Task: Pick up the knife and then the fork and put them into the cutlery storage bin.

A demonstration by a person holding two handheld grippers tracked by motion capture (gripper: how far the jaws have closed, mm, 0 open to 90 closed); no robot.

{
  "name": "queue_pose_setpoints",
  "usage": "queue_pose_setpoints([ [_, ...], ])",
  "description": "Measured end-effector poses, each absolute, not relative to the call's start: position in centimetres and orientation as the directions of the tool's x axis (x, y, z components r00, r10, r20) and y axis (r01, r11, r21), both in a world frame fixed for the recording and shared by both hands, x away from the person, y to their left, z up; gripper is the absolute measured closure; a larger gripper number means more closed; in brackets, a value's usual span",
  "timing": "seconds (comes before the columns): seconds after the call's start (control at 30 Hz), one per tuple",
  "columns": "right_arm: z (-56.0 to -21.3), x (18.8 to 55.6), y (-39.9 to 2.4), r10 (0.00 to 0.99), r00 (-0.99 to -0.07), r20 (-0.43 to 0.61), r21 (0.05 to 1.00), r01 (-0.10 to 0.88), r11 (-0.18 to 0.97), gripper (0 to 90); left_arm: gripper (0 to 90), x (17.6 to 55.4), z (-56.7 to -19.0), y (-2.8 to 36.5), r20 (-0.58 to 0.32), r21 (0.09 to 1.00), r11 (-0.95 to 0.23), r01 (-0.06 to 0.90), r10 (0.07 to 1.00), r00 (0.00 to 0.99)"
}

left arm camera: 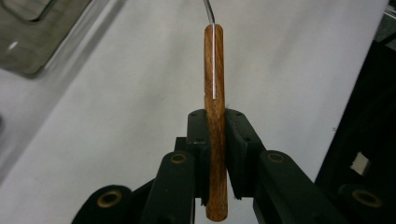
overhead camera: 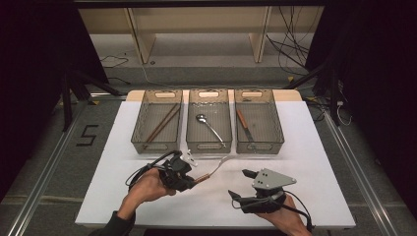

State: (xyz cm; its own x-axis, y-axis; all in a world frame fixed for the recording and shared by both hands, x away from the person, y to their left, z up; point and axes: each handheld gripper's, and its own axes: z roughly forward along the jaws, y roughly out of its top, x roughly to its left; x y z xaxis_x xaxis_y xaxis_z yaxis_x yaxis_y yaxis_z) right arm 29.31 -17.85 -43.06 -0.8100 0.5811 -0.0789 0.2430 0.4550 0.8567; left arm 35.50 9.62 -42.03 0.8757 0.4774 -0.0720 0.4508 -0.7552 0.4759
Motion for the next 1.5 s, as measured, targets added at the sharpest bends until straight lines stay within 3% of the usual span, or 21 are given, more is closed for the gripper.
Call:
queue_pose_setpoints([
  [0.47, -44.3, 27.5, -13.5, 0.439, -0.816, -0.377, 0.746, 0.014, 0.666, 27.8, 80.5, 34.7, -42.0, 9.0, -0.078, 0.474, -0.772, 0.423, 0.442, 0.894],
  [0.6, -45.0, 27.0, -12.1, 0.379, -0.771, -0.512, 0.666, -0.078, 0.742, 28.8, 80.6, 34.4, -41.9, 8.7, -0.073, 0.461, -0.788, 0.408, 0.424, 0.903],
  [0.83, -46.2, 26.7, -10.5, 0.278, -0.698, -0.660, 0.537, -0.180, 0.824, 35.6, 80.6, 33.9, -41.4, 8.3, -0.077, 0.465, -0.798, 0.383, 0.395, 0.916],
  [1.17, -47.1, 26.5, -9.5, 0.171, -0.586, -0.792, 0.392, -0.273, 0.879, 49.4, 80.6, 33.4, -41.0, 8.1, -0.083, 0.471, -0.802, 0.368, 0.375, 0.923],
  [1.5, -47.8, 26.4, -9.2, 0.112, -0.535, -0.838, 0.318, -0.311, 0.895, 62.8, 80.6, 33.3, -41.0, 8.1, -0.101, 0.473, -0.801, 0.368, 0.366, 0.925],
])
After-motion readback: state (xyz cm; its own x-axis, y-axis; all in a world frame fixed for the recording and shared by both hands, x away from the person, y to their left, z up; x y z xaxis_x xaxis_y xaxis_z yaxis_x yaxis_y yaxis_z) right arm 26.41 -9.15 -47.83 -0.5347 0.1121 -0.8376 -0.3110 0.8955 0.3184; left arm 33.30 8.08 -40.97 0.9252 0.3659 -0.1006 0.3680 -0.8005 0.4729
